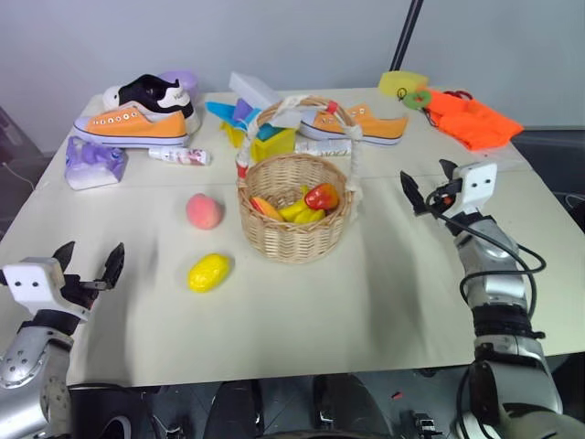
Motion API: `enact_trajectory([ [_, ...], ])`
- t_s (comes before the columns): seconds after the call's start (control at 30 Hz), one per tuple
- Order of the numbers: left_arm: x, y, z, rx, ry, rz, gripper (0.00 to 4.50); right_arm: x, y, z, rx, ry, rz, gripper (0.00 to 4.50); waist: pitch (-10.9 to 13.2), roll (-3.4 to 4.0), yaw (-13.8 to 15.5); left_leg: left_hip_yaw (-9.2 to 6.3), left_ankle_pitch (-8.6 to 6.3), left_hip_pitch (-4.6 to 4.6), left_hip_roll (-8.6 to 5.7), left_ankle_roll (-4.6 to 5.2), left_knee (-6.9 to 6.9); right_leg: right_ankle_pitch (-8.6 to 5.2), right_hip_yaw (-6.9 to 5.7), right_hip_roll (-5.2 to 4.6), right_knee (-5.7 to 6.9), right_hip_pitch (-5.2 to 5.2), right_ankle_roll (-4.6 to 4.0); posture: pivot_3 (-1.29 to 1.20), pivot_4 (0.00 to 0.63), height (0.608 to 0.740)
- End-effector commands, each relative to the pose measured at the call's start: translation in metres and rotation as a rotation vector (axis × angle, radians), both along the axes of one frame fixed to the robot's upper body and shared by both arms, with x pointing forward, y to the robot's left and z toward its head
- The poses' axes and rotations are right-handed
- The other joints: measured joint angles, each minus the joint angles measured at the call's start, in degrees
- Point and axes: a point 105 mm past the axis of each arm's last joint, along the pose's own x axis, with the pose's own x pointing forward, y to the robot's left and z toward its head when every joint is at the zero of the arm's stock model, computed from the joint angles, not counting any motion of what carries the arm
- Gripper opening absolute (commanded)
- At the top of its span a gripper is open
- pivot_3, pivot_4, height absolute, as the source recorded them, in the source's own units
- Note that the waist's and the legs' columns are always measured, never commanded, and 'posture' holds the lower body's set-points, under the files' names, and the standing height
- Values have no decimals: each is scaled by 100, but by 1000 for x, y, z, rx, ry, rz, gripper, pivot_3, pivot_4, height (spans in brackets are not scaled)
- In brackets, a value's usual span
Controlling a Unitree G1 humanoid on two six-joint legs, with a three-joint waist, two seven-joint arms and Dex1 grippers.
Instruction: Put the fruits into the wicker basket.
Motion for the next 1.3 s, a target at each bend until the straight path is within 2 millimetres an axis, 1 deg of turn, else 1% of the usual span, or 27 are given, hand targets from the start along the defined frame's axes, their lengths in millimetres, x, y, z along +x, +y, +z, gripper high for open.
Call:
enact_trajectory([
  [0.03,-5,-18,18,11,-33,-156,4500,-30,7,25,-89,24,238,4472,2,3,16,0,0,0,0,0,0,0,0,-1,-1,0,0,0,150,740],
  [0.13,-15,-43,21,1,-26,-333,4500,-62,11,31,-193,196,465,4472,7,11,16,3,-4,-3,-3,6,2,-8,1,-15,-7,-1,-15,0,150,740],
  [0.2,-14,-49,23,14,-20,-378,4500,-74,17,39,-197,232,547,4472,5,8,9,2,-5,-1,-2,7,1,-12,1,-24,-12,1,-22,0,150,740],
  [0.3,-12,-66,22,61,28,-509,4500,-95,37,38,-265,321,668,4472,3,5,6,-9,-5,4,8,6,2,-20,1,-6,-13,1,-37,0,150,740],
  [0.37,-12,-78,15,136,87,-598,4500,-105,49,34,-306,358,715,4472,3,5,8,-11,-5,4,10,5,-2,-25,2,-1,-13,-3,-45,0,150,740],
  [0.4,-12,-81,13,147,100,-621,4500,-107,53,32,-339,353,720,4472,3,6,5,-10,-5,3,10,5,-4,-25,2,-1,-13,-6,-46,0,150,740],
  [0.5,-4,-93,24,135,58,-667,4500,-113,77,28,-357,289,764,4472,4,1,18,-7,-5,-7,6,5,-5,-25,3,-5,-15,-14,-46,0,150,740],
  [0.53,-1,-94,26,155,49,-671,4500,-116,84,28,-345,273,782,4472,4,0,26,-7,-5,-7,6,5,-4,-25,3,-4,-16,-14,-46,0,150,740],
  [0.6,4,-97,28,159,53,-693,4500,-118,91,27,-326,256,794,4472,4,-1,37,-8,-5,-9,5,5,-2,-25,3,-4,-15,-13,-45,0,150,740],
  [0.63,5,-99,27,180,59,-707,4500,-119,93,27,-345,243,795,4472,4,-1,36,-8,-5,-9,2,5,-2,-25,2,-4,-15,-12,-45,0,150,740],
  [0.7,8,-103,26,191,73,-725,4500,-117,94,29,-350,218,782,4472,4,-1,28,-6,-5,-9,-3,5,-2,-25,2,-5,-15,-12,-45,0,150,740],
  [0.83,7,-115,6,219,172,-793,4500,-117,92,22,-384,224,779,4472,3,-2,28,-5,-5,-8,-6,6,-1,-24,2,-3,-16,-11,-45,0,150,740],
  [0.93,9,-124,-5,189,213,-814,4500,-116,89,19,-389,224,769,4472,4,-1,28,-5,-5,-8,-5,6,-3,-25,2,-1,-16,-12,-45,0,150,740],
  [1.1,21,-125,-10,169,221,-764,4500,-117,88,16,-393,223,773,4472,5,-2,30,-6,-5,-7,-4,6,-1,-24,2,1,-15,-11,-44,0,150,740],
  [1.3,24,-126,-17,168,249,-752,4500,-113,83,14,-403,220,760,4472,5,-3,28,-6,-5,-6,-4,6,-1,-24,2,1,-15,-10,-43,0,150,740],
])
